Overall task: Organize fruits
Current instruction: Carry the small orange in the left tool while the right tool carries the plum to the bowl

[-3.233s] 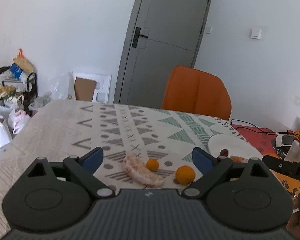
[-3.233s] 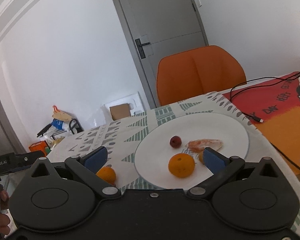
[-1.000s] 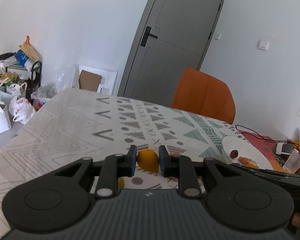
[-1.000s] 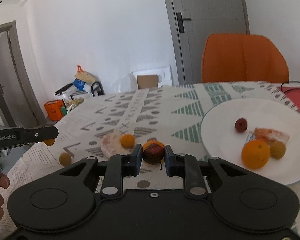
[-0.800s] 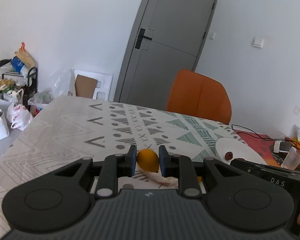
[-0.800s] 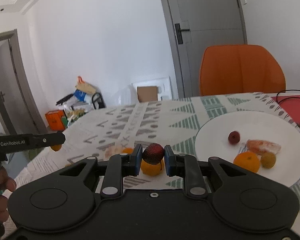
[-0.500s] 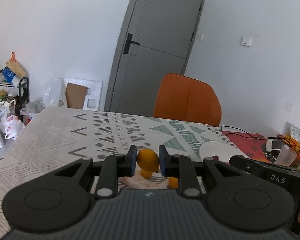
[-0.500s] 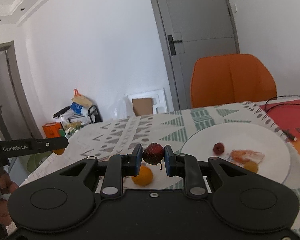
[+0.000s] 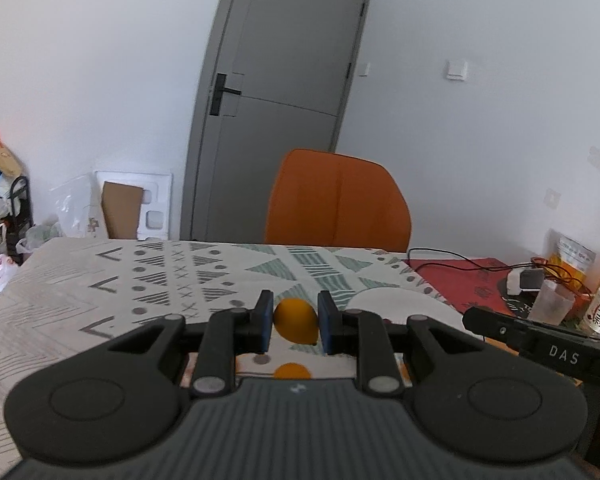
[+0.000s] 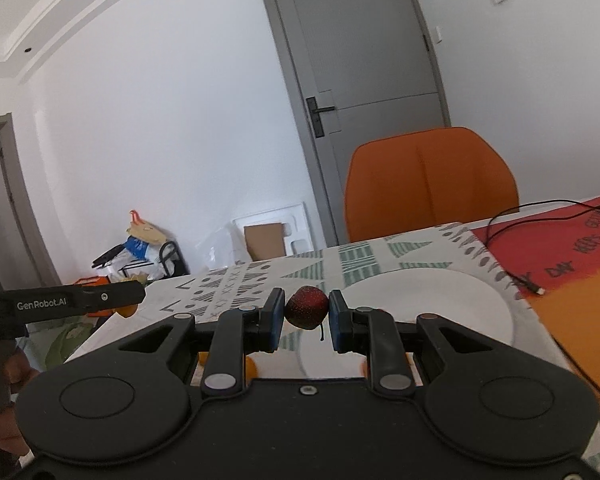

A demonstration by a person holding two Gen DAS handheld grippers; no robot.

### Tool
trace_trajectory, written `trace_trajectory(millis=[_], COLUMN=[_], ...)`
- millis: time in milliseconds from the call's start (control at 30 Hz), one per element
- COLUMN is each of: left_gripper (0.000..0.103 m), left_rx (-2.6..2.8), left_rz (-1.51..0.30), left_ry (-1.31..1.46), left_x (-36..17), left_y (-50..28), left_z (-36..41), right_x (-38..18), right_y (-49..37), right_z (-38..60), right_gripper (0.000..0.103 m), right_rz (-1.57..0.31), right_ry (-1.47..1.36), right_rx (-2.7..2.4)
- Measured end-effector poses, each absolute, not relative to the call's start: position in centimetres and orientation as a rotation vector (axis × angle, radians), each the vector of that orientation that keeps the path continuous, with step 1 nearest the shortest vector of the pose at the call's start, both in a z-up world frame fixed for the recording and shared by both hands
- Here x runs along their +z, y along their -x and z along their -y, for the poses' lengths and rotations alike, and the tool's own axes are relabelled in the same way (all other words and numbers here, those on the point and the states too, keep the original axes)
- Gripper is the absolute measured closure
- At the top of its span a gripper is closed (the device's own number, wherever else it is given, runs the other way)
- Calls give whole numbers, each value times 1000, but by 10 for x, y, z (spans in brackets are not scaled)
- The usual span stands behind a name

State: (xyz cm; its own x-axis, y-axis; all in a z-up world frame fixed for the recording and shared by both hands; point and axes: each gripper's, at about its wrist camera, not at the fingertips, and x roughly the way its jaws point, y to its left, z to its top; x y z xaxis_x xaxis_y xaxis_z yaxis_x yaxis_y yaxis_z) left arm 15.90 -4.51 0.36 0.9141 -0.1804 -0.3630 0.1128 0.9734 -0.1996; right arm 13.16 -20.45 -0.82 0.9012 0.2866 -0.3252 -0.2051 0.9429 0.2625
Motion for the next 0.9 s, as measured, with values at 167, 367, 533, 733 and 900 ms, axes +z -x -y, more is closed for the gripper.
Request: trace_trajectory(millis=[167,367,533,733,900], left_gripper=[81,81,81,81,81], left_rx=[-167,-183,-192,-203,-217], left_rz=[-402,-418,-443,-474,-499], left_ry=[159,138,126,115,107], left_x=[2,-2,-10,-19,-28], left_y=[-169,-181,-195,-211,-224], left_z=[63,80,92,107,118], right_x=[-14,-23,-32,-42,-49], right_y=[-131,-132,-138,-146,-153], right_z=[226,247,263,277,283], right_gripper=[81,81,81,81,81], right_rz=[-372,-381,-396,-417,-433], right_ry=[-247,-273,-295,-305,-308], right_rx=[228,195,170,150,136])
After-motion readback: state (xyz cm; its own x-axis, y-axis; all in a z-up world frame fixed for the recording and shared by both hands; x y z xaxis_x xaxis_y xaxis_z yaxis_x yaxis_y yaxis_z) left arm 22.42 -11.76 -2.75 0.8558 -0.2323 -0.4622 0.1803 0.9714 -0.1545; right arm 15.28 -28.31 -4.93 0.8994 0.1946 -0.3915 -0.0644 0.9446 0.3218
